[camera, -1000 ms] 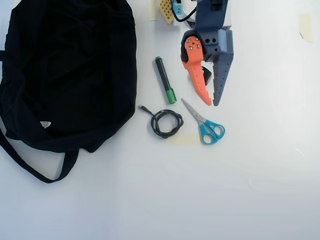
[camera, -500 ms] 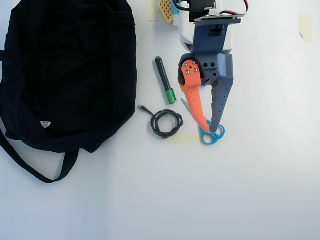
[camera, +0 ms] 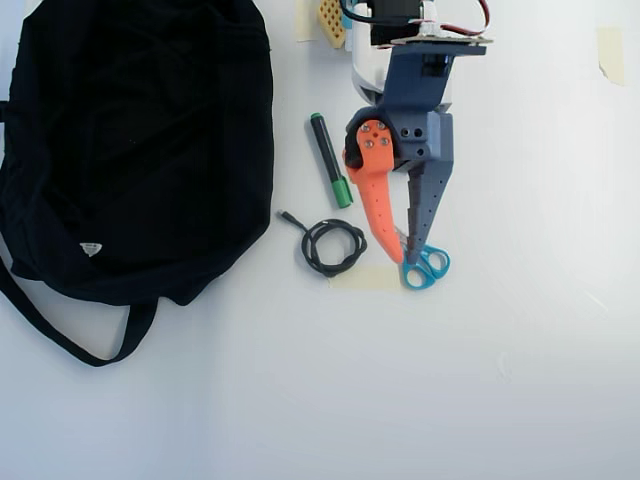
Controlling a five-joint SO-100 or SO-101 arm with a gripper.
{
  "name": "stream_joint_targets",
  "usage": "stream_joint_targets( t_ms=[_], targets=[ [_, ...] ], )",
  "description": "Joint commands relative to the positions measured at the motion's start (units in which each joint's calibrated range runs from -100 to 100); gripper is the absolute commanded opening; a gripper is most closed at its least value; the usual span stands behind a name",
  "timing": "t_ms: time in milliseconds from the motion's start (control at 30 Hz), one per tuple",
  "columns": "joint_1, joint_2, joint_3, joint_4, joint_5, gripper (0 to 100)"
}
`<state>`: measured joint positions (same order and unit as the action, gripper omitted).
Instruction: Put the bike light into the black bag
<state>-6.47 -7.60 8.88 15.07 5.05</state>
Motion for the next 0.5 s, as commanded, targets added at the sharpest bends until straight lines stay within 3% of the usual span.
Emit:
stream_joint_targets(
  t_ms=[0, 100, 167, 467],
  targets=[
    [-0.6, -1.4, -0.6, 7.2, 7.4, 2],
    [-0.6, -1.8, -1.9, 17.0, 11.2, 2],
    [-1.7, -2.6, -3.9, 27.0, 11.3, 2],
    [-5.4, -2.9, -10.7, 52.6, 11.9, 2]
  ],
)
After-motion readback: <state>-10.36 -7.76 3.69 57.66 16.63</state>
